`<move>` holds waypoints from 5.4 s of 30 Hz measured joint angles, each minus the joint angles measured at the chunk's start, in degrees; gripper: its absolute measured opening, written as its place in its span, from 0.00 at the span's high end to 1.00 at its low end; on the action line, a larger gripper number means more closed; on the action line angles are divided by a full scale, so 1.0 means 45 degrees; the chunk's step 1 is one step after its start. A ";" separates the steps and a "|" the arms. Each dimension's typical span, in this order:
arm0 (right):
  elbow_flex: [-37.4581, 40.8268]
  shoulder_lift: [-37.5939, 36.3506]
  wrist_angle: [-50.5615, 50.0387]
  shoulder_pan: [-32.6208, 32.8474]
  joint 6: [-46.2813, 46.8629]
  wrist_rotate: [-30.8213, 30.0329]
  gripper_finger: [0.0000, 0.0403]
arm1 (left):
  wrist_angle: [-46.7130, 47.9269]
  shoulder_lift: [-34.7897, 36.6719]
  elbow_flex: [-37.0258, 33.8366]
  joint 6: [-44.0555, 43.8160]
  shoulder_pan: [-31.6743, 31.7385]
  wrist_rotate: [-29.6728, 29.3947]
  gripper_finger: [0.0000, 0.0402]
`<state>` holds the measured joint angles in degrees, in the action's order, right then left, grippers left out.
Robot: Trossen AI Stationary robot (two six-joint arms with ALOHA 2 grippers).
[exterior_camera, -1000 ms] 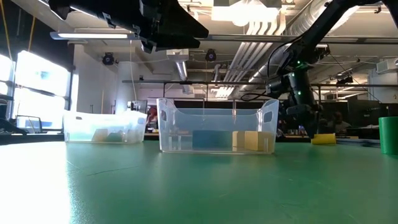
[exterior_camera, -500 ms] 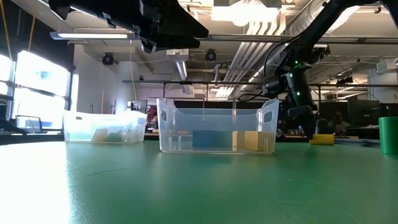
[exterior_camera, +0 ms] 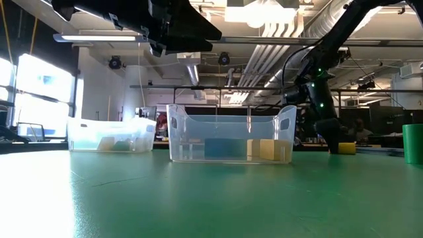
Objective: Sort blocks by size
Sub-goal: Put the yellow cylindrical block into the bottom left transparent bin
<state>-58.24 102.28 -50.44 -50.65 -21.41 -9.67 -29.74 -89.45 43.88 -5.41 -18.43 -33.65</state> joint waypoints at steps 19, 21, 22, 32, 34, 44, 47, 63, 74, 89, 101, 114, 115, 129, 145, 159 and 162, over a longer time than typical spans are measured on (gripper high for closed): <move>0.0029 -0.4941 0.3677 0.2948 0.1143 0.4146 0.68 | -0.0024 0.0000 0.0000 0.0005 -0.0180 -0.0037 0.46; 0.0025 -0.5742 0.4283 0.4121 0.1468 0.4101 0.68 | -0.0046 0.0000 0.0000 0.0003 -0.0237 -0.0083 0.46; 0.0021 -0.6068 0.4640 0.4760 0.1647 0.4075 0.68 | -0.0062 0.0000 0.0000 0.0005 -0.0270 -0.0143 0.46; 0.1441 -0.6803 1.1256 1.0815 0.2473 0.3613 0.68 | -0.0799 0.0000 0.0069 0.2085 -0.1331 -0.1849 0.46; 0.2629 -0.6610 1.4169 1.1839 0.3014 0.3462 0.68 | -0.0774 0.0000 0.0251 0.2773 -0.1791 -0.2754 0.46; 0.2603 -0.1574 2.0424 1.5263 0.3229 0.2061 0.68 | -0.0611 0.0165 0.1626 0.5178 -0.4018 -0.5841 0.46; 0.1518 -0.0129 2.0485 1.5540 0.3093 0.2066 0.68 | -0.0615 0.0165 0.1705 0.5228 -0.4617 -0.6617 0.46; -0.1568 0.4272 2.0323 1.5306 0.3565 0.4513 0.68 | 0.0682 0.0165 0.1710 0.2973 -0.6208 -0.8349 0.46; -0.1540 0.4376 1.9696 1.5242 0.3546 0.4676 0.61 | 0.1055 0.0165 0.1705 0.2773 -0.6160 -0.8353 0.46; -0.1535 0.4750 2.0213 1.5188 0.3419 0.5709 0.69 | 0.1137 0.0165 0.1703 0.2676 -0.6146 -0.8349 0.46; -0.1411 0.1524 1.7686 1.5465 0.2969 0.4599 0.69 | 0.1127 0.0160 0.1700 0.2543 -0.6362 -0.7165 0.46; 0.3384 -0.3469 1.6705 1.8949 0.4469 -0.3010 0.69 | 0.3036 -0.1156 0.1686 0.0472 -0.5890 -0.1605 0.46; 0.3867 -0.3493 1.7376 1.9191 0.4671 -0.3383 0.69 | 0.3022 -0.1242 0.1690 0.0375 -0.5837 -0.1197 0.46; 0.6057 -0.3430 2.1281 1.9832 0.5005 -0.4372 0.69 | 0.4681 -0.1321 0.1700 -0.3941 -0.4497 0.1546 0.42; 0.6057 -0.3425 2.1248 1.9647 0.5071 -0.4294 0.69 | 0.5974 -0.1763 0.1700 -0.3101 -0.4424 0.1911 0.36; 0.6057 -0.3420 2.1193 1.9647 0.5091 -0.4314 0.69 | 0.5712 -0.2890 0.2142 -0.4428 -0.4154 0.1883 0.40; 0.6057 -0.3420 2.1193 1.9647 0.5095 -0.4314 0.69 | 0.5829 -0.2885 0.2142 -0.4444 -0.4154 0.1953 0.45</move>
<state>-30.98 86.89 44.93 37.76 1.52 -29.08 -3.51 -102.43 53.52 -25.41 -37.12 -24.86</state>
